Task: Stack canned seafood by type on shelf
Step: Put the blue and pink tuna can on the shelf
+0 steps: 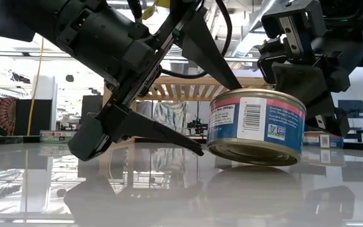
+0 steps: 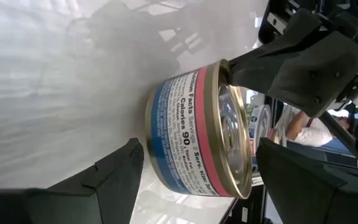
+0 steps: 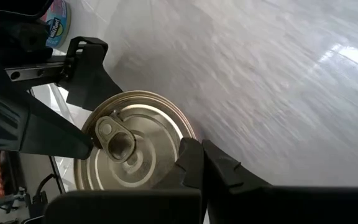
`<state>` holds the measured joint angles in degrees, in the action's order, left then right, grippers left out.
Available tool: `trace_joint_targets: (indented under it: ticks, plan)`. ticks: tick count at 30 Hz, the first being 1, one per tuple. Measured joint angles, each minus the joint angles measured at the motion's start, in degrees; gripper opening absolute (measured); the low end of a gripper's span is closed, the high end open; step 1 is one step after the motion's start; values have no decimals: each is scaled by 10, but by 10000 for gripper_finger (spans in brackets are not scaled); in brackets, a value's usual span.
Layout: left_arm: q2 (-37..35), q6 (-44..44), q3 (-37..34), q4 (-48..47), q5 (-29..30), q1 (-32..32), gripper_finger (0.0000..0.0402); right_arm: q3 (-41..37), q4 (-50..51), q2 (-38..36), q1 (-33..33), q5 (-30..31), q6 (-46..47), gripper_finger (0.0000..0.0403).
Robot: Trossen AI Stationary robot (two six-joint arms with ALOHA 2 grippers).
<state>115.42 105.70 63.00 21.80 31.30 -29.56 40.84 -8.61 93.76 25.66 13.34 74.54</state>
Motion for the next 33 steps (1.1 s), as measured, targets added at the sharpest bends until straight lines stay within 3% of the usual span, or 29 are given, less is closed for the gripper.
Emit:
trace_joint_targets:
  ticks: [15, 25, 33]
  plan:
    - [0, -4, 0, 15, -14, 9, 300, 0, -7, 0, -6, 1, -2, 22]
    - [0, -5, 0, 5, 11, 12, 300, 0, 6, 0, 3, 5, 13, 21]
    - [0, 11, 0, -8, -41, 7, 300, 0, 11, 0, 6, 5, 15, 21]
